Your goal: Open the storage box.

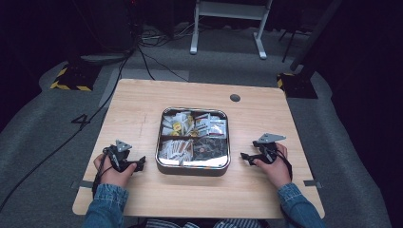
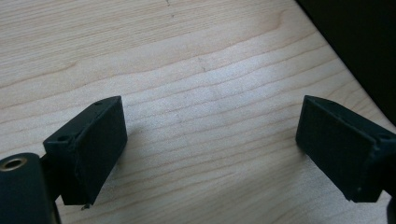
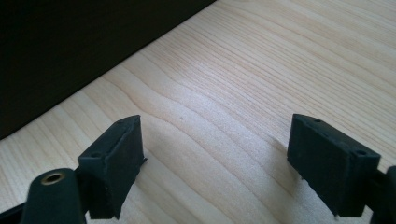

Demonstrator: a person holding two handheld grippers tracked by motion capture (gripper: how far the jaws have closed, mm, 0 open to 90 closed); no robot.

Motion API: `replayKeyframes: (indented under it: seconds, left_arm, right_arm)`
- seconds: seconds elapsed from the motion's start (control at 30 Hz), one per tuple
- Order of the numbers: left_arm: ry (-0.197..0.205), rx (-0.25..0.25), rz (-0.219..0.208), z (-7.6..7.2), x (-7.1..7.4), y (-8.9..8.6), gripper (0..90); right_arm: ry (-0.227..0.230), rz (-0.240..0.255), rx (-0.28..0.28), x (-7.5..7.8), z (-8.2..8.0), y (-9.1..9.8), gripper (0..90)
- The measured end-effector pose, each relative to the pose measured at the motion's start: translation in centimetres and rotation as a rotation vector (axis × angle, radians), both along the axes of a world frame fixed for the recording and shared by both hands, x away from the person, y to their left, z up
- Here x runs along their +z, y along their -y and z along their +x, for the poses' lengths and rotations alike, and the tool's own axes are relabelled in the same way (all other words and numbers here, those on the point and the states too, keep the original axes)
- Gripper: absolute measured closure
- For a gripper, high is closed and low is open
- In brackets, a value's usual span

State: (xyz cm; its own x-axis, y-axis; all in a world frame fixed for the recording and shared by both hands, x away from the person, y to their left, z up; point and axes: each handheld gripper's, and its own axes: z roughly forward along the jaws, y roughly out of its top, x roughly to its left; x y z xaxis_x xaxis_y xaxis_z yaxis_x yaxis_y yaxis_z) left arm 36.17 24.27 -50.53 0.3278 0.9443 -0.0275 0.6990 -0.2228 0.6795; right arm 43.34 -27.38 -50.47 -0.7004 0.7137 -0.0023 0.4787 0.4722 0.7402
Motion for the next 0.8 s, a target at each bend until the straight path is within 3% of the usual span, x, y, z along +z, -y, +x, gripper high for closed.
replayKeyframes:
  seconds: [0.8]
  left_arm:
    - [0.001, -0.006, 0.002, 0.10, 0.00, 0.01, 9.1]
  right_arm:
    - [0.003, 0.001, 0.009, 0.02, -0.20, 0.26, 20.8]
